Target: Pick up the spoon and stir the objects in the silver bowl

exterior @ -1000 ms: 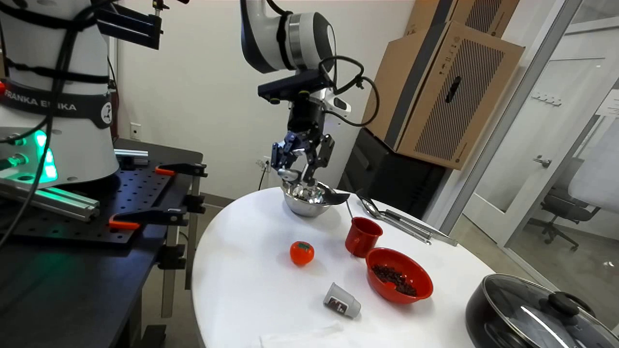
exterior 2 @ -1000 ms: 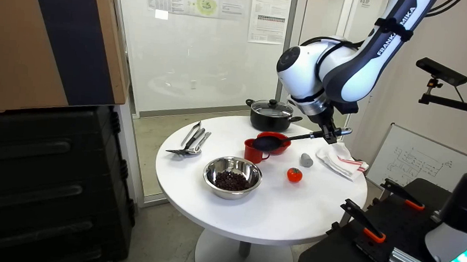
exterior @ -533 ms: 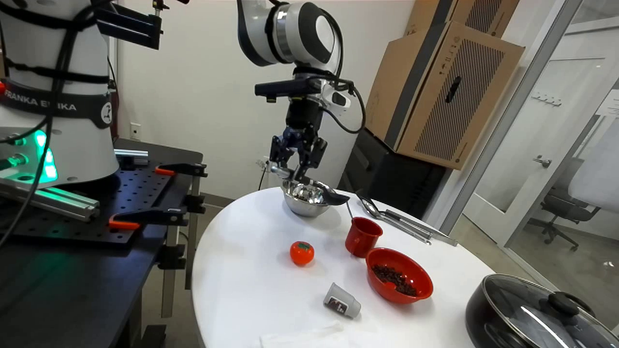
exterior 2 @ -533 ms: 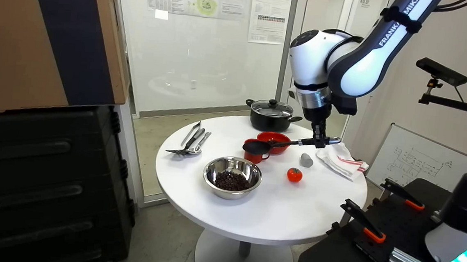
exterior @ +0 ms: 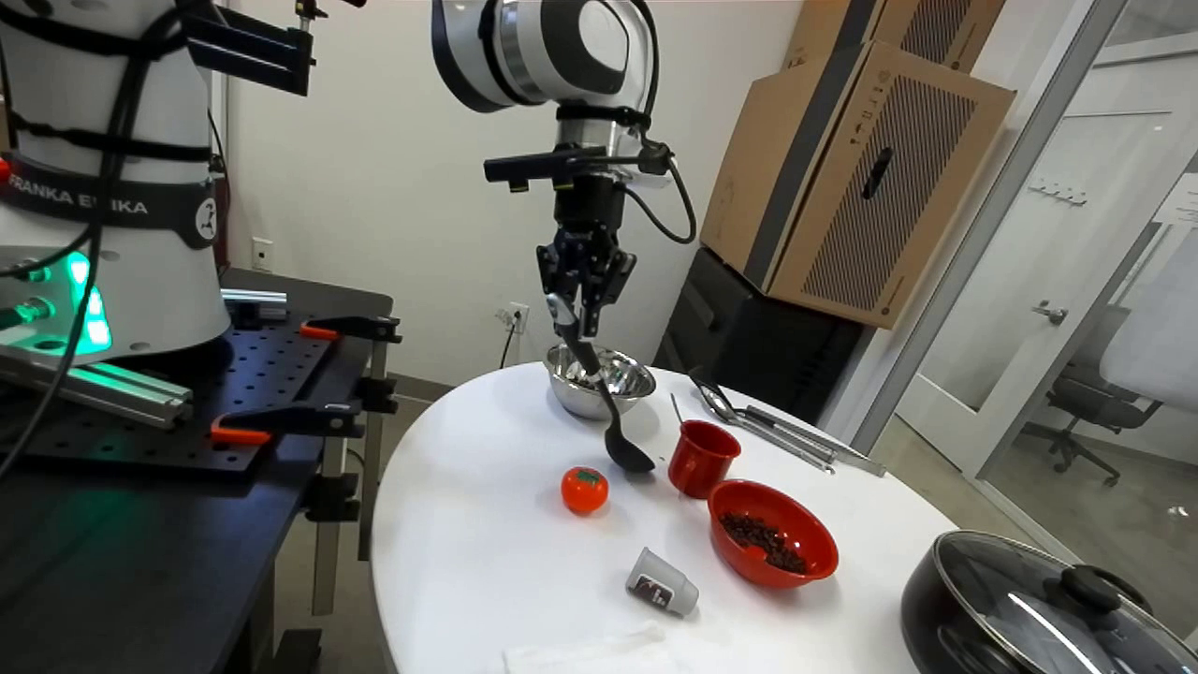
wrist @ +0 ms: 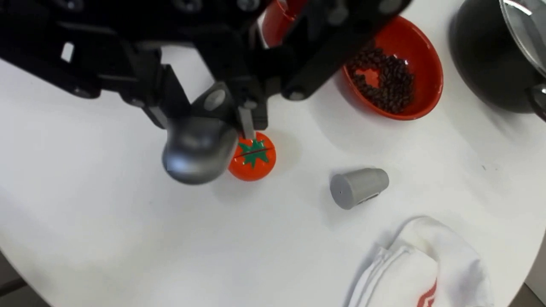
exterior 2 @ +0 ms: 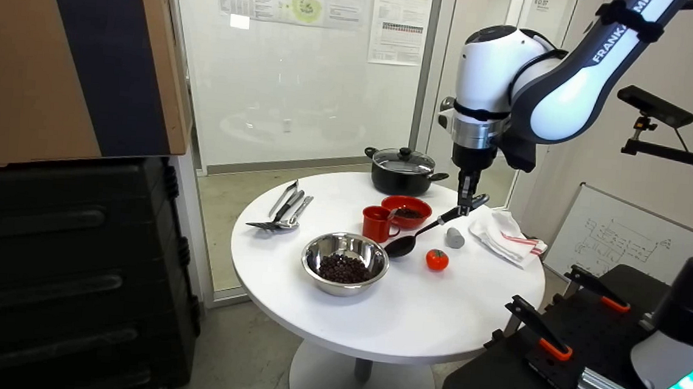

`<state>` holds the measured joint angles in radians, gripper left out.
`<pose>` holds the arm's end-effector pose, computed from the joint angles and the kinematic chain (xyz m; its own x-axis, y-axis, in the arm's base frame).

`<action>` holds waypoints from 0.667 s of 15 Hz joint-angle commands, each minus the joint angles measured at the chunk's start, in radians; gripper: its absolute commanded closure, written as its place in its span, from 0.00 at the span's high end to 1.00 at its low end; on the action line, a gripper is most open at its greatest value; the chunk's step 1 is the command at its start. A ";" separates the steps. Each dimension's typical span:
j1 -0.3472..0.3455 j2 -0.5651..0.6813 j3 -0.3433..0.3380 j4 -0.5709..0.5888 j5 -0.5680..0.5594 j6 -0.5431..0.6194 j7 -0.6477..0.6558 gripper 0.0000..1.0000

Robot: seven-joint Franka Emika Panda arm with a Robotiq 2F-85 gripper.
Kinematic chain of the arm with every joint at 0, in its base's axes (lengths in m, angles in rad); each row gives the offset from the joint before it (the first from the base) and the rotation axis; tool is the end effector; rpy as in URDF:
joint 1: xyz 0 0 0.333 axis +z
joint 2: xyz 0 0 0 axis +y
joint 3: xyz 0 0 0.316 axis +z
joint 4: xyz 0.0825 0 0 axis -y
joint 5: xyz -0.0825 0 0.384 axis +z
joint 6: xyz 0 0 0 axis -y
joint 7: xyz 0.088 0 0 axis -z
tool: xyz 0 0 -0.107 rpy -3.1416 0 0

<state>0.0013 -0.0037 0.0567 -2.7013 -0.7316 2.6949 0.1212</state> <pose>0.3989 0.0453 0.2271 0.8278 0.5570 -0.0665 0.5493 -0.7809 0.2973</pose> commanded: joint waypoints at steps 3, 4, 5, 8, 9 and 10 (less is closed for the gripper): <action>0.000 -0.067 0.000 -0.069 -0.016 0.099 -0.001 0.10; 0.000 -0.071 0.000 -0.075 -0.018 0.109 0.003 0.10; -0.002 -0.077 -0.001 -0.082 -0.016 0.123 0.008 0.10; -0.001 -0.076 0.001 -0.091 -0.019 0.139 0.011 0.10; -0.001 -0.066 0.005 -0.092 -0.040 0.135 0.030 0.10; 0.001 -0.054 0.008 -0.095 -0.049 0.135 0.030 0.10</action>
<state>0.0021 -0.0520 0.0596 -2.7692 -0.7426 2.8074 0.1243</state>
